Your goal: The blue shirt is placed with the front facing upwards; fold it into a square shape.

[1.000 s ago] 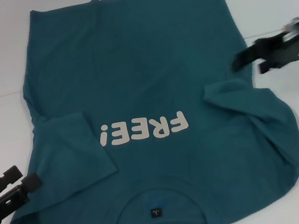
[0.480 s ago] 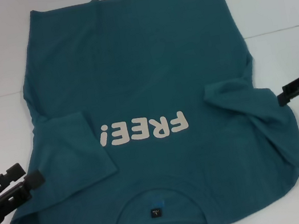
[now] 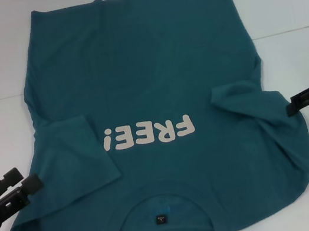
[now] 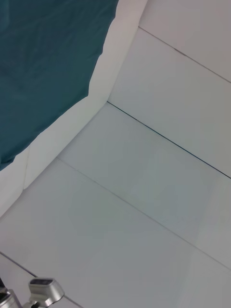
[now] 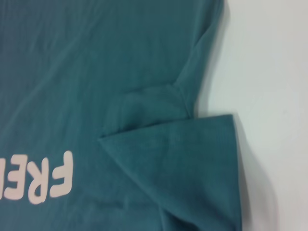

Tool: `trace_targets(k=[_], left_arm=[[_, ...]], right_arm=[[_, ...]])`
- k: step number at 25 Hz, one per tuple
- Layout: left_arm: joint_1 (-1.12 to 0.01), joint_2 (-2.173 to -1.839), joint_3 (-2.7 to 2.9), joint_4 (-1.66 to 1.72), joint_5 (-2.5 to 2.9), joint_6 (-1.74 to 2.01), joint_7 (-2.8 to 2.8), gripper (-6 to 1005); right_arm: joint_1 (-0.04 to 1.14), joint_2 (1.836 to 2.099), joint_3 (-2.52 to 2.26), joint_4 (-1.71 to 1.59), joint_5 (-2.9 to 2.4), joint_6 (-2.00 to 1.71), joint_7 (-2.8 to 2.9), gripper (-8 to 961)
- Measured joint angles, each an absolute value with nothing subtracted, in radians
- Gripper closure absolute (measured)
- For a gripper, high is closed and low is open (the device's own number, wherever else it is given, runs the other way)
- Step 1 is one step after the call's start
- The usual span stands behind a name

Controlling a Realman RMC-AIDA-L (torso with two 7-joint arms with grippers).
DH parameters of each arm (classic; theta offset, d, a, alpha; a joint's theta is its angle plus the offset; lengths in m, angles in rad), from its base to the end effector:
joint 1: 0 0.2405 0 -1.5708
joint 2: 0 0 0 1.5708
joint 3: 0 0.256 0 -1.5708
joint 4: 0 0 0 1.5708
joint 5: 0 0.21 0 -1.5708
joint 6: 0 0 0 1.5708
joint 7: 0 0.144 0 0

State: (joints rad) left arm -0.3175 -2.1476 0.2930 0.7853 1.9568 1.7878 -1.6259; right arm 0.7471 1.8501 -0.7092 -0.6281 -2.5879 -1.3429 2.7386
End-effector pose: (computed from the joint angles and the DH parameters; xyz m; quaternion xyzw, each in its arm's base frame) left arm -0.3122 0.2610 0.0514 -0.8077 -0.3897 -0.3964 0.1964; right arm 0.3073 0.4018 0.0839 -0.6827 0.6947 0.0131 0.2260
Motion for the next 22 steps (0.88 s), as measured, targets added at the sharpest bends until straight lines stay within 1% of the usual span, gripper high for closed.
trace_targets(k=[9, 17, 22], left_arm=[[-0.318, -2.148, 0.293, 0.785, 1.957, 1.786, -1.626, 70], [-0.319, -2.148, 0.293, 0.785, 1.957, 1.785, -1.626, 70], [-0.317, -2.148, 0.293, 0.785, 1.957, 1.785, -1.626, 70]], right_arm=[[0.759, 1.873, -0.712, -0.592, -2.588, -1.253, 2.733, 180], [0.782, 1.876, -0.726, -0.553, -2.588, -1.22, 2.738, 195], [0.787, 1.872, -0.739, -0.543, -2.588, -1.216, 2.742, 345]])
